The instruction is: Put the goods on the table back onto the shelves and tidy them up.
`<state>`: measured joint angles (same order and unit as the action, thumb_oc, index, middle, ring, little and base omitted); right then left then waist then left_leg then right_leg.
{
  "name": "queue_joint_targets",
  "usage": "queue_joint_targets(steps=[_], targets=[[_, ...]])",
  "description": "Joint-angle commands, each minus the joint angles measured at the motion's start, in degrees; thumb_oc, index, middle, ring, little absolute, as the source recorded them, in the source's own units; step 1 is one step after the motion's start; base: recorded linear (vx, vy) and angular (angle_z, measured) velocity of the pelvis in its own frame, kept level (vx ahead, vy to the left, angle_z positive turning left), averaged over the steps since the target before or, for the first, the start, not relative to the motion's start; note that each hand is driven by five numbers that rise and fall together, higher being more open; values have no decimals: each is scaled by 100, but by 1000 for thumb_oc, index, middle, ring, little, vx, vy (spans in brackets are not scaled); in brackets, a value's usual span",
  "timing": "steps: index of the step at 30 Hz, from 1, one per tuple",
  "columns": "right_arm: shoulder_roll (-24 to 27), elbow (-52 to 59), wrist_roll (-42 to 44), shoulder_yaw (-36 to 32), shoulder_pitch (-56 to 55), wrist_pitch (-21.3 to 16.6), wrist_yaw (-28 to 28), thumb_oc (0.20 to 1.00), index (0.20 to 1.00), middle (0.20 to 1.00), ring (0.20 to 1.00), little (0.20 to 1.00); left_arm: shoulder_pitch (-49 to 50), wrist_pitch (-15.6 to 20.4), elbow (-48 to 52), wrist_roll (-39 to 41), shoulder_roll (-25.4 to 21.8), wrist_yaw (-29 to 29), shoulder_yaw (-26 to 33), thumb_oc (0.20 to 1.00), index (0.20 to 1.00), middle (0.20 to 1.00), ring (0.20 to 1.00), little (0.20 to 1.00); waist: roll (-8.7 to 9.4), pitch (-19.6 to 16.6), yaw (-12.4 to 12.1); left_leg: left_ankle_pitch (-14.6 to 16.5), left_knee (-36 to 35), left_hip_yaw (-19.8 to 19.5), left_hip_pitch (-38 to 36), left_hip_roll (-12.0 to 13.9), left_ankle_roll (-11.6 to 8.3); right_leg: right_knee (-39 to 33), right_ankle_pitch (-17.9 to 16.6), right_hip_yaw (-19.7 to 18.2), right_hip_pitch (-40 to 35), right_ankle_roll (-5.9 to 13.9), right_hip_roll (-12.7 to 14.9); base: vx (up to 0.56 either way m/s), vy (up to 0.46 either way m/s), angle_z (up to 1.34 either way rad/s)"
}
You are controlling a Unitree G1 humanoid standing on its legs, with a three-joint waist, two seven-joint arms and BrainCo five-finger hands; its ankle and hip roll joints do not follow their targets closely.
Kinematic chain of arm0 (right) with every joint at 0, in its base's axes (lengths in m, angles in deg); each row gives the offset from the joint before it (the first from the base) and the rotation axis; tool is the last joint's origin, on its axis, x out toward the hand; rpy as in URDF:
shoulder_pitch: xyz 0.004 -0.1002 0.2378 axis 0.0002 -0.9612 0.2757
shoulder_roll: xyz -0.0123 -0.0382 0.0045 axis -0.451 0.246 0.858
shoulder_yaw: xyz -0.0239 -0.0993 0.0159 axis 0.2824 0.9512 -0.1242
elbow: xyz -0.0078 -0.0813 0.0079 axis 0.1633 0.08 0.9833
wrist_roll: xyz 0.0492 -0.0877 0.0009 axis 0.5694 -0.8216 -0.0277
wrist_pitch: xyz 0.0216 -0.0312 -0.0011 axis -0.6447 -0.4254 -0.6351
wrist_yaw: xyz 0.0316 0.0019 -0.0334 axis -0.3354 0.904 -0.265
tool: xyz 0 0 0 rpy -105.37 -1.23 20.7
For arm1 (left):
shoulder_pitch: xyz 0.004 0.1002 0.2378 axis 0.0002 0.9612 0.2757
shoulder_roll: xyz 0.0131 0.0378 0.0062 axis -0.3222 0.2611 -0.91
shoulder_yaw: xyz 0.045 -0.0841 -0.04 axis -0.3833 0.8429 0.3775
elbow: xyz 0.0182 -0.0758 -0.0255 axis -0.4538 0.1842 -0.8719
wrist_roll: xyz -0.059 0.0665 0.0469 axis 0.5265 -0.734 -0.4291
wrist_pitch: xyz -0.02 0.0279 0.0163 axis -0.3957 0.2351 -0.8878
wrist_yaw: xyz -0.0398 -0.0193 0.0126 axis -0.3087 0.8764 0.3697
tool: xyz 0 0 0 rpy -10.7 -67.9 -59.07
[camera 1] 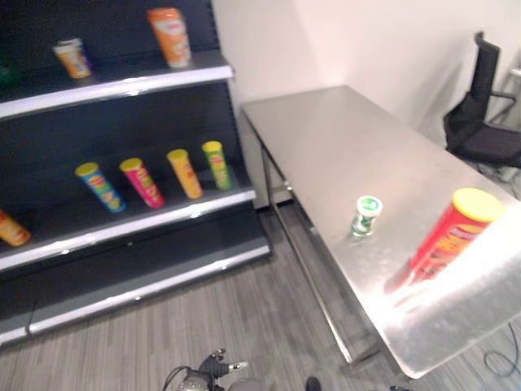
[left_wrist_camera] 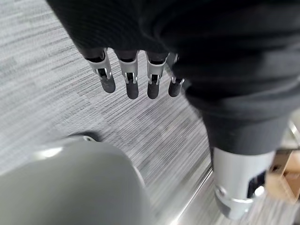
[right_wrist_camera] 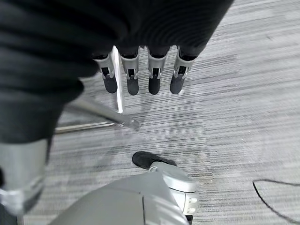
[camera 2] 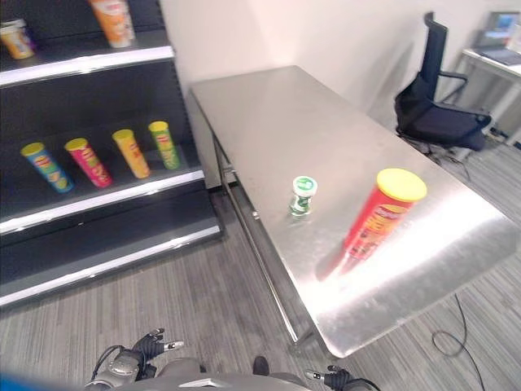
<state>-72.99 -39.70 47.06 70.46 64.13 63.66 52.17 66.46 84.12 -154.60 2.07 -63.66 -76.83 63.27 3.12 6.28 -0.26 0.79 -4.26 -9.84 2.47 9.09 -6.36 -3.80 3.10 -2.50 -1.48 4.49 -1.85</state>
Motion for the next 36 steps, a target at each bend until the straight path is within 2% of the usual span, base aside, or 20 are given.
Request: queue_joint_targets(steps=[1,2,3,6,7,8,10,11,12,13,14,15,17,19,23,27,32,33,34,36], targets=[[136,219,162,-59,-159,-86,-12,1000,1000,1000,1000,1000,-74,184,69,148,162,97,-191,1000,1000,1000,1000,1000,53,-52,-31,-368,514,-603,395,-121,-50,96,429,-673,-588,106,400,148,189,-47],[136,219,162,-59,-159,-86,-12,1000,1000,1000,1000,1000,-74,184,69,148,162,97,-191,1000,1000,1000,1000,1000,53,-52,-31,-368,514,-603,395,-121,-50,96,429,-673,-588,106,400,247,405,-34],[176,200,166,-138,-144,-69,-8,1000,1000,1000,1000,1000,-94,191,43,137,167,100,-163,1000,1000,1000,1000,1000,-39,-99,18,-290,420,-585,304,-125,-48,126,450,-852,-581,181,526,173,349,-38],[141,167,146,-252,-159,-30,8,1000,1000,1000,1000,1000,-161,175,29,15,130,89,-199,1000,1000,1000,1000,1000,-82,-191,178,-166,457,-159,176,-259,37,226,342,-1053,-416,421,929,174,468,-108],[141,189,181,-293,-180,-18,8,1000,1000,1000,1000,1000,-196,181,48,-23,92,81,-234,1000,1000,1000,1000,1000,-53,-209,196,-104,527,-17,182,-364,94,242,296,-1090,-341,518,1081,155,707,-95],[166,303,250,-388,-135,-1,18,1000,1000,1000,1000,1000,-304,186,130,-140,-12,68,-325,1000,1000,1000,1000,1000,-24,-208,323,133,652,289,216,-696,356,529,108,-1345,-21,709,1400,105,542,-77],[165,293,244,-375,-76,14,-4,1000,1000,1000,1000,1000,-353,178,146,-136,-58,81,-339,1000,1000,1000,1000,1000,-26,-178,332,192,708,448,230,-753,428,675,23,-1389,156,721,1419,48,344,-69],[174,303,256,-408,-47,7,-17,1000,1000,1000,1000,1000,-372,177,166,-129,-83,99,-324,1000,1000,1000,1000,1000,-24,-170,307,233,713,583,225,-766,458,670,-77,-1219,255,725,1485,23,261,-59],[190,312,264,-443,-44,-8,-31,1000,1000,1000,1000,1000,-387,170,191,-136,-106,104,-346,1000,1000,1000,1000,1000,-37,-143,251,294,678,739,175,-777,495,671,-150,-720,311,668,1580,17,168,-62],[190,311,264,-443,-43,-8,-31,1000,1000,1000,1000,1000,-388,170,191,-136,-106,104,-346,1000,1000,1000,1000,1000,-39,-157,251,284,674,739,193,-776,495,666,-160,-721,329,669,1579,48,260,-119],[249,388,342,-498,-97,-58,-17,1000,1000,1000,1000,1000,-376,157,223,-146,-186,70,-364,1000,1000,1000,1000,1000,-58,-149,320,274,515,992,104,-769,551,803,-290,117,458,603,1496,39,182,-115],[250,389,342,-497,-98,-57,-17,1000,1000,1000,1000,1000,-375,157,224,-147,-186,70,-364,1000,1000,1000,1000,1000,-59,-145,319,276,513,992,96,-768,550,807,-286,117,453,603,1495,48,240,-99],[320,308,522,-626,-165,-89,-16,1000,1000,1000,1000,1000,-348,143,180,-185,-237,30,-314,1000,1000,1000,1000,1000,-11,-114,409,292,496,1106,26,-842,616,856,-198,-223,482,627,1147,27,145,-38],[431,140,707,-860,-234,-85,-53,1000,1000,1000,1000,1000,-324,144,127,-164,-290,-1,-239,1000,1000,1000,1000,1000,37,-130,421,317,439,1163,-19,-891,643,782,-163,-311,446,594,1001,31,113,-25],[736,-48,919,-1297,-383,-115,-56,1000,1000,1000,1000,1000,-414,192,151,-151,-351,-19,-230,1000,1000,1000,1000,1000,118,-109,501,342,494,1154,23,-889,638,719,-342,-579,516,678,901,5,-2,-3],[1158,-339,1155,-1913,-640,-126,-115,1000,1000,1000,1000,1000,-399,210,95,-227,-369,-69,-212,1000,1000,1000,1000,1000,252,-216,504,411,505,1176,11,-857,611,393,-486,-463,370,717,1013,35,-49,2],[2252,17,1557,-3147,-1029,-273,-222,1000,1000,1000,1000,1000,-381,228,29,-341,-365,-85,-108,1000,1000,1000,1000,1000,319,-329,598,435,426,1171,-95,-795,538,213,-409,-391,243,735,1025,50,-35,2],[2252,18,1557,-3148,-1030,-273,-222,1000,1000,1000,1000,1000,-381,228,29,-341,-364,-84,-109,1000,1000,1000,1000,1000,318,-328,597,435,426,1170,-96,-795,538,212,-409,-391,242,734,1025,37,-24,10],[2798,-33,1495,-3499,-1097,-257,-259,1000,1000,1000,1000,1000,-355,215,50,-361,-359,-123,-113,1000,1000,1000,1000,1000,336,-362,622,442,407,1148,-136,-772,515,186,-354,-351,203,723,1005,32,-29,12],[3138,155,1512,-3872,-1205,-265,-275,1000,1000,1000,1000,1000,-353,213,37,-375,-354,-133,-101,1000,1000,1000,1000,1000,346,-395,660,439,377,1143,-178,-737,484,171,-313,-313,167,718,998,39,-40,13]])
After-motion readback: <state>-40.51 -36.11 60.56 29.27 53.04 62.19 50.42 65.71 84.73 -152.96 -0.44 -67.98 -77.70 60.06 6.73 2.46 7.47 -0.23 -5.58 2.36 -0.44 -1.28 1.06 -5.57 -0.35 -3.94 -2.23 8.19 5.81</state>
